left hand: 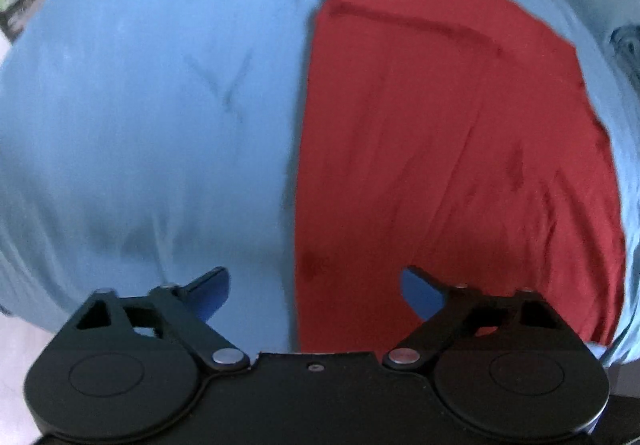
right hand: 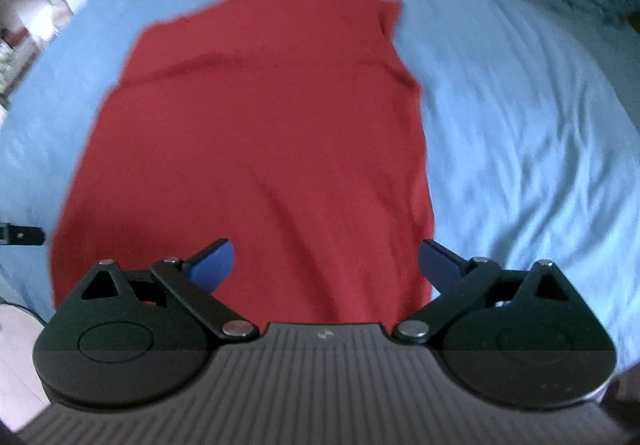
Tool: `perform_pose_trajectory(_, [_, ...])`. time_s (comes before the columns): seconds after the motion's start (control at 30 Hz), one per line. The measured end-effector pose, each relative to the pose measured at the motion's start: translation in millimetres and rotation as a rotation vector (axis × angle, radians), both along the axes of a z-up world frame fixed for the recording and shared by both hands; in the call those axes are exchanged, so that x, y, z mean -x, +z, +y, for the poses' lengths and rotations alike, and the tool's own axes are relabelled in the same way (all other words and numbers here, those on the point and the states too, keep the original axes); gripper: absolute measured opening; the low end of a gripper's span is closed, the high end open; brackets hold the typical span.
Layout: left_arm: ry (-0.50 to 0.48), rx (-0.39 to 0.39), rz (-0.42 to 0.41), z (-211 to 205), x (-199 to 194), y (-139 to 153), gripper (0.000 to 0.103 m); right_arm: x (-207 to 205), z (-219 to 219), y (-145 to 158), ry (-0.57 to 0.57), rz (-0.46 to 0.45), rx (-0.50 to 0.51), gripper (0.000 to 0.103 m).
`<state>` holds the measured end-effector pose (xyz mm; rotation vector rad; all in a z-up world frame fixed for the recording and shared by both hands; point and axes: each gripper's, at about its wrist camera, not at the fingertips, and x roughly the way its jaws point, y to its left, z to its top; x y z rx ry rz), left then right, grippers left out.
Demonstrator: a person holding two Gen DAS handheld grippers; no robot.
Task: Fold small clothes
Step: 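Grasp the ribbed hem with both grippers and lift it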
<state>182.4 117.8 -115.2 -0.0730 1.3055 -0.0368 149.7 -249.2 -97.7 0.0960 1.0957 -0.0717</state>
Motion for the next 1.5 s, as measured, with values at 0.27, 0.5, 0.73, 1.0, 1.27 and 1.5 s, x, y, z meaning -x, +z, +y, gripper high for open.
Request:
perform_pose_trajectory(0.27, [0.008,0.001,0.037,-3.0,19.6,-35.3,0.072,33.8,-11.8,-57.9,-0.088,0.145,0.028,0.099])
perform_pose_trajectory(0.5, [-0.031,0.004,0.026,-6.5,19.9,-36.6,0.061,50.4,-25.4,-72.6,-0.118,0.207,0.025,0.089])
perform_pose_trajectory(0.73, [-0.048,0.023,0.034,-14.0,15.1,-42.2,0.054,52.6,-34.3,-82.6,-0.164,0.223,-0.049,0.074])
perform_pose_trajectory(1.0, [-0.053,0.067,0.069,-16.9,10.8,-56.0,0.029,55.0,-41.7,-85.1,-0.220,0.231,-0.128,0.065])
perform_pose_trajectory(1.27, [-0.072,0.074,0.091,-18.2,7.8,-45.0,0.006,45.7,-52.7,-81.5,-0.193,0.238,-0.175,0.029])
perform_pose_trajectory(1.5, [-0.015,0.132,0.037,-8.0,0.3,4.1,0.005,42.7,-62.9,-45.8,-0.183,0.190,-0.246,0.027])
